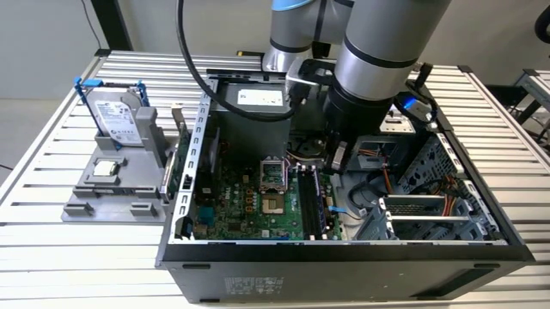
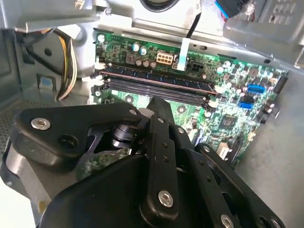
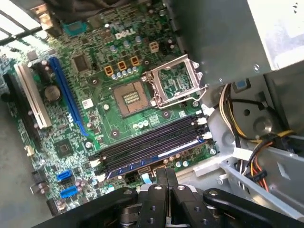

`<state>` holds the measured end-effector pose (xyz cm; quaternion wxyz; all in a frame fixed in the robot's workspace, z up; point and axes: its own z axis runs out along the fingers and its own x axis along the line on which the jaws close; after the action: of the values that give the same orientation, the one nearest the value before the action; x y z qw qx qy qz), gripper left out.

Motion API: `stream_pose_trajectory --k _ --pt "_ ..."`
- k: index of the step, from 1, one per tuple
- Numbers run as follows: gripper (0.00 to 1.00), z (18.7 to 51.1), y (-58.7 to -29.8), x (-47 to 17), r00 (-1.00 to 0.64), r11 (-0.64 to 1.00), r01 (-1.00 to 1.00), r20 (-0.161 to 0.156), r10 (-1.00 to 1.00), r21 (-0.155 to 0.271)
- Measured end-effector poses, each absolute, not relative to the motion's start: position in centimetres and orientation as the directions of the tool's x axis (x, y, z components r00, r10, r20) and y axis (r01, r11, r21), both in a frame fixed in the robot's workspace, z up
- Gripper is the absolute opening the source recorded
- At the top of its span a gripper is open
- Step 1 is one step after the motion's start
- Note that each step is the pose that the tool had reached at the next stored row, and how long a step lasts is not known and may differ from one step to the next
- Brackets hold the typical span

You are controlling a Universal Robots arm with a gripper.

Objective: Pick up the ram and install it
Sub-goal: 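Press down the ram until it locks into place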

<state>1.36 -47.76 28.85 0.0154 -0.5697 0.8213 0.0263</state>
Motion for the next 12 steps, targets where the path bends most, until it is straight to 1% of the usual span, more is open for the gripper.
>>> stream_pose_trajectory --k 12 --pt "0.00 28.78 -47.76 1.35 -0.140 0.139 -0.990 -0.055 -0.989 0.026"
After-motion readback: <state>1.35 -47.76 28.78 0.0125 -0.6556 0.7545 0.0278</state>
